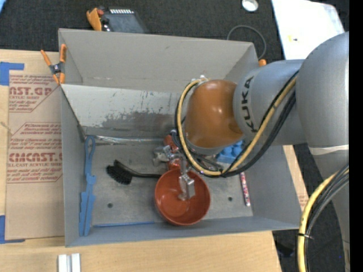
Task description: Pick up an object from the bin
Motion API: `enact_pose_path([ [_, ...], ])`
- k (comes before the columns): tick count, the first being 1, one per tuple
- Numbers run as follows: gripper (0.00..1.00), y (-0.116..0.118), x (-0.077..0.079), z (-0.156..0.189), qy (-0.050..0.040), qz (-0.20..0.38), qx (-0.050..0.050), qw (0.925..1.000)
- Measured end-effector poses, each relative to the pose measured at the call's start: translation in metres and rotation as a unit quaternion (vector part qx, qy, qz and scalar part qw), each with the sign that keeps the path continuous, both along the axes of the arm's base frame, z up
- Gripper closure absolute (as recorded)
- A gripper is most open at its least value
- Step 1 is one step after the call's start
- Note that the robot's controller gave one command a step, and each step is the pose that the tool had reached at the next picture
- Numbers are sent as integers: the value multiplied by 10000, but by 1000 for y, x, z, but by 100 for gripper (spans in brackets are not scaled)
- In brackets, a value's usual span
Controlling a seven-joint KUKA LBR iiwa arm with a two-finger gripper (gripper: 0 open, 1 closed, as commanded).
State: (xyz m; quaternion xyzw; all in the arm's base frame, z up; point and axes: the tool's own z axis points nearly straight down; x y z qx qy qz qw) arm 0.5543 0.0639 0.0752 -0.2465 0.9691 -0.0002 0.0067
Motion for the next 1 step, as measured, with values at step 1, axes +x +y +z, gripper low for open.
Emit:
enact_pose_path([
  [1, 100, -22, -34, 5, -137, -117, 38, 9998],
])
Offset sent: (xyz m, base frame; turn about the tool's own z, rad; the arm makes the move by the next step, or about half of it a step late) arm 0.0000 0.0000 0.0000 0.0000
